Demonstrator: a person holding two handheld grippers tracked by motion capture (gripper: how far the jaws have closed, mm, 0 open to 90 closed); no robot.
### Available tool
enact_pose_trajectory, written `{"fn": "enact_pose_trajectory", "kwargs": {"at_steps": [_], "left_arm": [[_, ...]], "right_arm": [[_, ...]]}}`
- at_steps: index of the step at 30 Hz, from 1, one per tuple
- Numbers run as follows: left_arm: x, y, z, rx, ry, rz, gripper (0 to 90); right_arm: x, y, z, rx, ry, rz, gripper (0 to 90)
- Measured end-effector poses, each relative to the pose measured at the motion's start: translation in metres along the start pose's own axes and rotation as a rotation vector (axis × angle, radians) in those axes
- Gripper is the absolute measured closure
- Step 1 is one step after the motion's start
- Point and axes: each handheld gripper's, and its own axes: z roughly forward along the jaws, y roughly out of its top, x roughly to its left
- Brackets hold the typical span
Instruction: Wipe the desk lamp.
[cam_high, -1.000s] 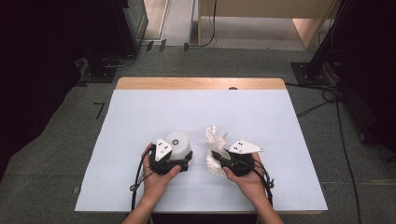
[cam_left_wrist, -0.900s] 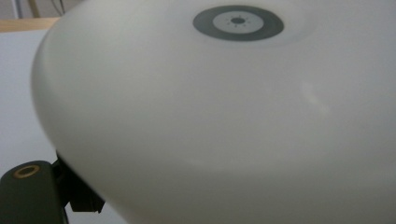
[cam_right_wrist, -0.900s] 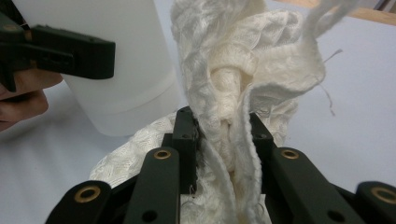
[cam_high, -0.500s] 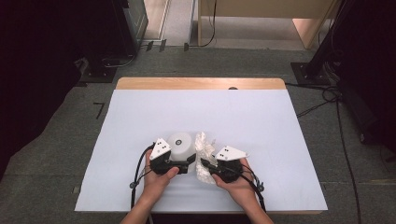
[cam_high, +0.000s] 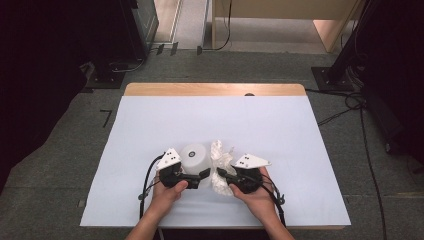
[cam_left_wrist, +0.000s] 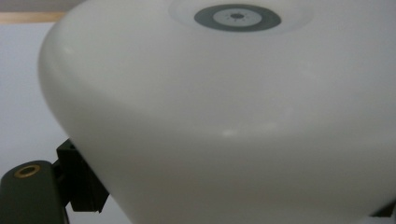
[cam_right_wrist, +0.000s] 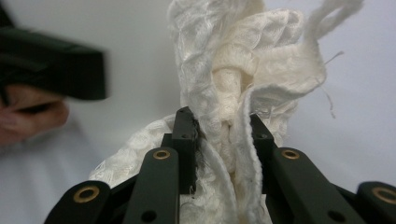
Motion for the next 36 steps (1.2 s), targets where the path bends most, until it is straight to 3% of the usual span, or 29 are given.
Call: {"fn": "enact_pose_trajectory", "kwargs": {"at_steps": [3, 4, 5, 6, 7, 9, 11, 13, 14, 16, 18, 20, 22, 23, 24, 25, 29, 33, 36], "left_arm": [[-0.004, 0.002, 0.002, 0.005, 0.037, 0.009, 8.4], [-0.004, 0.001, 0.004, 0.019, 0.081, -0.004, 8.3], [-0.004, 0.001, 0.004, 0.019, 0.081, -0.004, 8.3], [-0.002, 0.001, 0.004, 0.022, 0.106, -0.012, 8.3], [0.003, -0.001, 0.001, 0.011, 0.142, -0.047, 8.3], [0.007, -0.001, -0.002, -0.003, 0.147, -0.073, 8.4], [0.008, -0.001, -0.003, -0.006, 0.142, -0.072, 8.4], [0.007, -0.001, -0.003, -0.004, 0.126, -0.059, 8.4], [0.005, -0.001, -0.002, -0.001, 0.081, -0.035, 8.4], [0.000, 0.000, -0.001, 0.004, 0.031, -0.003, 8.4], [-0.006, 0.000, 0.003, 0.023, 0.014, 0.029, 8.4], [-0.008, 0.000, 0.005, 0.041, 0.021, 0.047, 8.4], [-0.012, -0.002, 0.010, 0.084, 0.050, 0.094, 8.4], [-0.015, -0.006, 0.014, 0.121, 0.096, 0.152, 8.4], [-0.015, -0.006, 0.014, 0.121, 0.096, 0.152, 8.4], [-0.016, -0.008, 0.017, 0.151, 0.141, 0.188, 8.4], [-0.016, -0.009, 0.017, 0.156, 0.170, 0.199, 8.4], [-0.017, -0.009, 0.018, 0.167, 0.218, 0.232, 8.4], [-0.016, -0.007, 0.014, 0.151, 0.195, 0.227, 8.4]], "right_arm": [[-0.004, 0.001, -0.003, -0.011, 0.009, 0.023, 72.2], [-0.003, 0.001, -0.004, -0.008, 0.019, 0.023, 72.3], [-0.001, 0.001, -0.003, -0.007, 0.027, 0.015, 72.4], [0.002, 0.002, -0.002, -0.002, 0.039, 0.014, 72.5], [0.004, 0.002, -0.001, 0.004, 0.052, 0.009, 72.6], [0.009, 0.003, 0.001, 0.013, 0.076, 0.007, 72.6], [0.012, 0.003, 0.003, 0.020, 0.082, 0.016, 72.6], [0.011, 0.003, 0.002, 0.021, 0.078, 0.031, 72.7], [0.009, 0.003, 0.001, 0.014, 0.073, 0.031, 72.8], [0.004, 0.004, -0.002, 0.000, 0.060, 0.051, 72.9], [0.000, 0.005, -0.007, -0.025, 0.056, 0.067, 73.0], [-0.002, 0.006, -0.009, -0.040, 0.059, 0.065, 73.0], [-0.001, 0.008, -0.013, -0.061, 0.056, 0.049, 73.0], [0.000, 0.011, -0.016, -0.078, 0.047, 0.018, 72.9], [0.000, 0.011, -0.016, -0.078, 0.047, 0.018, 72.9], [0.002, 0.012, -0.018, -0.084, 0.040, -0.013, 72.9], [0.004, 0.014, -0.020, -0.079, 0.044, -0.065, 72.9], [0.008, 0.017, -0.021, -0.066, 0.050, -0.085, 72.9], [0.014, 0.019, -0.021, -0.059, 0.044, -0.113, 72.9]]}}
